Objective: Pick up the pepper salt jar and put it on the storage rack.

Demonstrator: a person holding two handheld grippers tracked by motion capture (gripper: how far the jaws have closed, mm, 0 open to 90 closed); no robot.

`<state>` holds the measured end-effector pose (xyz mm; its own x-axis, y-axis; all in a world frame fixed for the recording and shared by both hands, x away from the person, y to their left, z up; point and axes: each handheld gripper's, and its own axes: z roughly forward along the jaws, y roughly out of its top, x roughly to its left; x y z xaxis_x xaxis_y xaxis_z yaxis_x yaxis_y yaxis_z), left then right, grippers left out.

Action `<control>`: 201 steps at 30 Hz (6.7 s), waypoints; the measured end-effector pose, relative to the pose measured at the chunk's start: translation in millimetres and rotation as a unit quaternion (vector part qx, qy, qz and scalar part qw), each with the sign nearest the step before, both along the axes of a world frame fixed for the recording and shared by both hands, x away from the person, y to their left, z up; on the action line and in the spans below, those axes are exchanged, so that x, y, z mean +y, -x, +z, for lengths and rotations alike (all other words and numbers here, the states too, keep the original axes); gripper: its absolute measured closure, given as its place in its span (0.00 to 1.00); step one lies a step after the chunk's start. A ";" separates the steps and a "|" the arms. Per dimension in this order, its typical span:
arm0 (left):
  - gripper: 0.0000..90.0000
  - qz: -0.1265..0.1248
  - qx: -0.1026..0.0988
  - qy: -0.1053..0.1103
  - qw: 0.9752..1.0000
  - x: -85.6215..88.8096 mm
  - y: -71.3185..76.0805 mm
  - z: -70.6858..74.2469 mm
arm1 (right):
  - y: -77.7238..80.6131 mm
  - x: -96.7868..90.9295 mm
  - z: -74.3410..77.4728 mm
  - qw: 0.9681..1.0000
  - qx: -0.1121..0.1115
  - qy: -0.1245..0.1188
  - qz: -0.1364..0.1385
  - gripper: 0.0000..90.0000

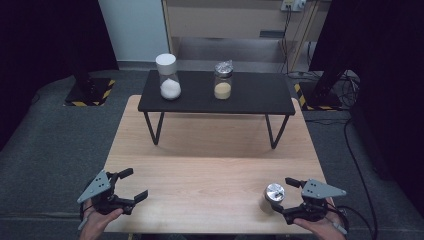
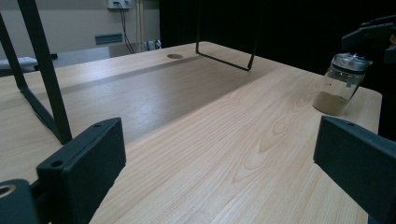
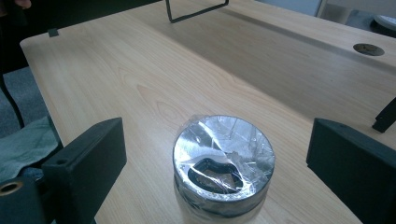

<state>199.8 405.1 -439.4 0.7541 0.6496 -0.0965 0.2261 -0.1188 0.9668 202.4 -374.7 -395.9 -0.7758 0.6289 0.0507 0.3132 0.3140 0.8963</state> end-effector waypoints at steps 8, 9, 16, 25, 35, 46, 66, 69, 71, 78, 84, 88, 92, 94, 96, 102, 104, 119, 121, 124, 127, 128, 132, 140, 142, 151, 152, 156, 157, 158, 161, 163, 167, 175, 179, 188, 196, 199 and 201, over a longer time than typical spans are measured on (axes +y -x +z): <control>0.02 0.000 0.000 0.000 1.000 -0.1 0.0 0.0 | -2.8 2.9 -8.8 1.000 0.003 0.006 0.001 0.12; 0.01 0.000 0.000 0.000 1.000 -0.2 0.0 0.0 | -3.7 3.1 -10.1 1.000 0.004 0.007 0.002 0.13; 0.02 -0.001 0.001 -0.001 1.000 -0.3 -0.4 0.1 | -7.9 5.4 -16.8 1.000 0.007 0.013 0.006 0.19; 0.02 -0.001 0.002 -0.001 1.000 -0.1 -0.9 -0.1 | -9.3 6.9 -23.1 1.000 -0.006 0.015 0.007 0.38; 0.02 -0.001 0.000 -0.001 1.000 1.8 -0.5 -0.1 | -9.2 6.5 -22.4 1.000 -0.005 0.014 0.006 0.39; 0.02 -0.001 0.001 0.001 1.000 2.8 -1.1 -1.1 | -7.8 9.0 -19.4 1.000 -0.003 0.019 0.001 0.39; 0.02 -0.003 0.002 -0.001 1.000 1.2 -2.9 -0.7 | -7.4 5.9 0.7 1.000 0.000 0.012 -0.007 0.39; 0.02 -0.004 0.003 0.000 1.000 0.9 -3.9 -0.9 | -9.5 4.7 8.4 1.000 0.001 0.008 -0.008 0.39; 0.02 -0.004 0.003 0.000 1.000 1.0 -4.2 -1.0 | -11.2 4.6 13.9 1.000 0.001 0.006 -0.009 0.40; 0.02 -0.005 0.003 0.000 1.000 1.2 -4.5 -0.9 | -18.9 5.9 30.5 1.000 0.005 0.002 -0.004 0.40; 0.02 -0.004 0.003 0.001 1.000 1.3 -4.5 -1.1 | -24.5 6.5 42.0 1.000 0.010 -0.003 -0.002 0.40; 0.02 -0.005 0.003 0.000 1.000 1.1 -4.6 -1.0 | -29.5 7.4 49.8 1.000 0.015 -0.002 0.000 0.40; 0.02 -0.003 0.003 0.000 1.000 1.3 -4.2 -1.0 | -34.8 9.6 59.5 1.000 0.022 0.004 0.002 0.40; 0.02 -0.003 0.003 0.000 1.000 1.6 -3.8 -1.2 | -37.4 10.4 64.7 1.000 0.024 0.006 0.003 0.40; 0.02 -0.003 0.003 0.000 1.000 1.9 -3.5 -1.1 | -40.1 10.7 69.3 1.000 0.026 0.005 0.005 0.40; 0.02 -0.003 0.003 -0.001 1.000 1.2 -3.5 -0.8 | -47.8 12.0 82.6 0.999 0.031 0.003 0.009 0.40; 0.02 -0.003 0.004 -0.001 1.000 1.2 -3.7 -0.9 | -50.3 12.3 86.8 0.999 0.032 0.003 0.011 0.39; 0.02 -0.002 0.003 0.000 1.000 1.8 -2.9 -0.9 | -67.8 13.9 113.9 0.999 0.041 0.004 0.011 0.39; 0.02 -0.002 0.003 0.000 1.000 1.8 -2.9 -1.0 | -70.7 14.6 117.5 0.999 0.043 0.004 0.011 0.40; 0.02 -0.002 0.003 0.000 1.000 1.8 -3.0 -1.0 | -75.2 16.7 123.6 0.999 0.044 0.007 0.012 0.40; 0.02 -0.002 0.004 -0.001 1.000 1.6 -3.2 -0.9 | -81.6 17.3 129.5 0.999 0.050 0.005 0.013 0.40; 0.02 -0.002 0.004 0.000 1.000 1.7 -3.1 -1.0 | -83.3 17.7 131.7 0.999 0.050 0.004 0.013 0.40; 0.02 -0.002 0.004 0.000 1.000 1.9 -3.3 -1.1 | -90.0 19.9 140.7 0.999 0.049 0.007 0.011 0.40; 0.02 -0.002 0.004 0.000 1.000 2.3 -3.5 -1.2 | -101.7 26.3 159.2 0.999 0.043 0.015 0.002 0.40; 0.02 -0.002 0.004 0.000 1.000 2.4 -3.7 -1.2 | -105.3 27.1 163.0 0.999 0.044 0.015 -0.001 0.40; 0.02 -0.002 0.005 0.001 1.000 2.8 -3.7 -1.4 | -118.2 30.5 175.1 0.999 0.042 0.013 -0.013 0.40; 0.02 -0.001 0.005 0.001 1.000 2.8 -3.7 -1.4 | -119.5 30.9 176.2 0.999 0.042 0.013 -0.015 0.40; 0.02 -0.002 0.004 0.001 1.000 2.9 -3.7 -1.3 | -124.1 33.0 181.5 0.999 0.038 0.012 -0.022 0.40; 0.02 -0.002 0.004 0.001 1.000 2.9 -3.7 -1.3 | -125.5 33.3 182.7 0.999 0.038 0.011 -0.024 0.39; 0.02 -0.002 0.004 0.001 1.000 2.9 -3.8 -1.3 | -126.6 33.7 183.8 0.999 0.037 0.010 -0.025 0.39; 0.02 -0.002 0.004 0.001 1.000 3.0 -3.7 -1.3 | -130.7 35.7 188.3 0.999 0.035 0.011 -0.031 0.40; 0.02 -0.002 0.004 0.001 1.000 3.0 -3.7 -1.2 | -133.0 36.9 190.6 0.999 0.034 0.010 -0.035 0.40; 0.02 -0.002 0.004 0.001 1.000 2.9 -3.7 -1.2 | -138.7 40.4 195.6 0.998 0.034 0.012 -0.042 0.40; 0.02 -0.002 0.004 0.000 1.000 3.3 -3.8 -1.3 | -150.7 46.2 209.0 0.998 0.030 0.014 -0.058 0.39; 0.02 -0.002 0.004 0.001 1.000 3.3 -3.9 -1.3 | -155.3 49.5 215.4 0.997 0.030 0.017 -0.066 0.40; 0.02 -0.003 0.004 0.000 1.000 3.3 -4.2 -1.3 | -166.5 56.1 226.4 0.996 0.026 0.023 -0.082 0.40; 0.02 -0.002 0.004 0.001 1.000 3.5 -3.9 -1.4 | -177.2 63.5 232.1 0.995 0.025 0.025 -0.096 0.40; 0.02 -0.003 0.004 0.001 1.000 3.5 -3.9 -1.5 | -181.5 66.7 233.4 0.994 0.024 0.027 -0.103 0.40; 0.02 -0.003 0.004 0.001 1.000 3.6 -4.0 -1.5 | -185.1 67.1 233.9 0.994 0.025 0.024 -0.108 0.40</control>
<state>203.7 408.6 -440.9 0.7566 0.6455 -0.1044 0.2339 -0.1181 0.9651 387.5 -307.6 -161.9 -0.6202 0.7828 0.0517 0.4218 0.2772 0.8633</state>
